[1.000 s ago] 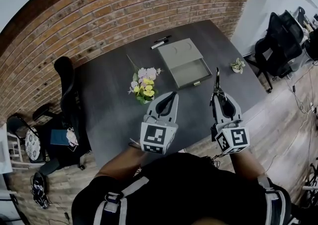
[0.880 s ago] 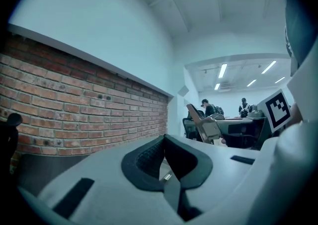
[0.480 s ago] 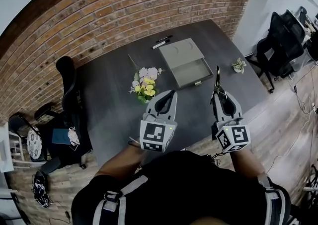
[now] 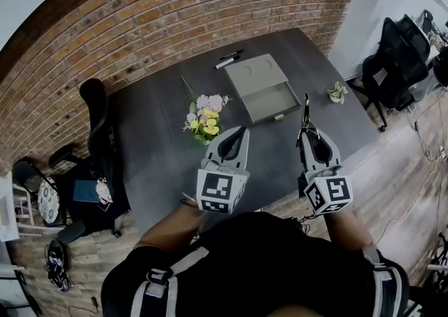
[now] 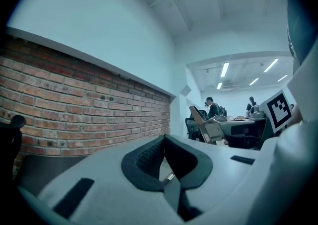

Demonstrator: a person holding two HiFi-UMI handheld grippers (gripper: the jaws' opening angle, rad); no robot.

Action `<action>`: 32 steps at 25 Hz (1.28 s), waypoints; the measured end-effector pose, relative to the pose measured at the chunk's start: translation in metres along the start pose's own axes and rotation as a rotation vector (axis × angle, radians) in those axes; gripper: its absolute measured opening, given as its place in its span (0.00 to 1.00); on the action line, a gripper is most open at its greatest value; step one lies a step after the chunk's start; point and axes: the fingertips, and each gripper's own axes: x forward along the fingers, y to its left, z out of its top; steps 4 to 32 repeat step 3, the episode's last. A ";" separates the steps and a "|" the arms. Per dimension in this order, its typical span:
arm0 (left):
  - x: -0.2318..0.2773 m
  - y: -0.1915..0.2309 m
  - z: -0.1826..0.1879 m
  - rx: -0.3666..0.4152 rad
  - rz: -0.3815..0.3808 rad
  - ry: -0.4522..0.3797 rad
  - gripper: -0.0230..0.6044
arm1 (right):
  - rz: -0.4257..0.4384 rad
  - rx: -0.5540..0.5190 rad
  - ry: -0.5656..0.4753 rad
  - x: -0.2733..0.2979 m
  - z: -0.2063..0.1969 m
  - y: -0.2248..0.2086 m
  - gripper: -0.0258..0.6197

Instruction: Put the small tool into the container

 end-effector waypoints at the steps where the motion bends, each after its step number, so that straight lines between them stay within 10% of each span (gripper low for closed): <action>1: 0.000 0.000 0.000 -0.001 0.001 -0.001 0.05 | 0.001 -0.001 0.001 0.000 0.000 0.000 0.17; 32: -0.001 0.001 0.000 -0.005 0.004 -0.002 0.05 | 0.002 -0.002 0.004 0.000 -0.001 0.000 0.17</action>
